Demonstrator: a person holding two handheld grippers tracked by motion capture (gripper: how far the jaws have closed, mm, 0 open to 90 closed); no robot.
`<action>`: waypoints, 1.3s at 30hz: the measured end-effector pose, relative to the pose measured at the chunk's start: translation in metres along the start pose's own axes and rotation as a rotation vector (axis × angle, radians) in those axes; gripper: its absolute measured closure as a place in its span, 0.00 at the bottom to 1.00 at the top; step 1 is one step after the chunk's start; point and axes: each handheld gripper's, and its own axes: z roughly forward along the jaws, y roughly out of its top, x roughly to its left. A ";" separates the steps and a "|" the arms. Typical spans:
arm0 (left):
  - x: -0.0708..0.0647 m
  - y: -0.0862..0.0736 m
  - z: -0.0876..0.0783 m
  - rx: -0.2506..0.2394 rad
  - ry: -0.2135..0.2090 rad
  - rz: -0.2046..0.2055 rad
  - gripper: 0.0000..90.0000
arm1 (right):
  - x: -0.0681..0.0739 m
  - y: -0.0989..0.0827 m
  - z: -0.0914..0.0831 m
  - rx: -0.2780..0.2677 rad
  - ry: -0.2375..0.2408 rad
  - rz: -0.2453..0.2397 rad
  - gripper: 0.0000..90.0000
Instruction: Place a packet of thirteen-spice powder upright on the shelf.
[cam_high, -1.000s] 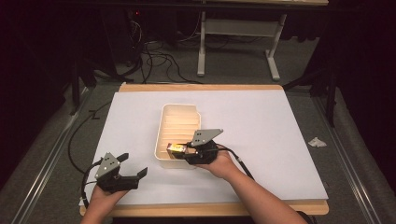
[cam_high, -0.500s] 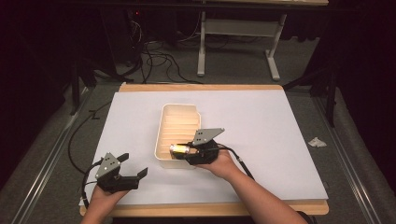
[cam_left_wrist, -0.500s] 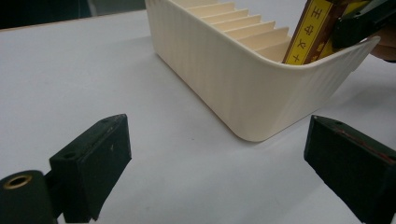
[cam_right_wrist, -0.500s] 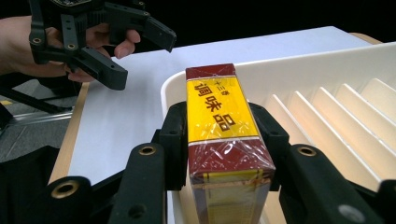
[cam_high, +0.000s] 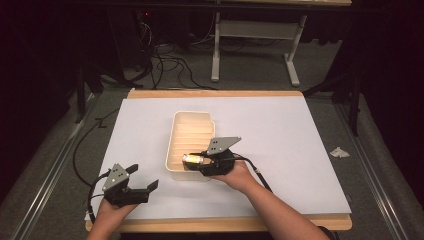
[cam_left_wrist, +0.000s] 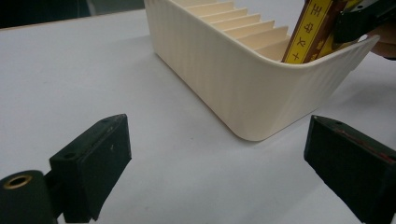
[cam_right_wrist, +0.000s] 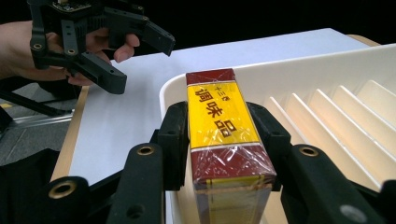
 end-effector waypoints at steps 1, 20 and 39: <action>0.000 0.000 0.000 0.000 0.000 0.000 0.09 | 0.000 0.000 0.000 0.000 0.000 0.000 0.70; 0.000 0.000 0.000 0.003 -0.001 0.002 0.09 | 0.001 0.003 -0.001 -0.018 -0.002 -0.013 0.60; 0.000 0.001 0.001 -0.002 -0.005 0.000 0.09 | 0.007 0.012 -0.010 -0.051 -0.057 0.002 0.23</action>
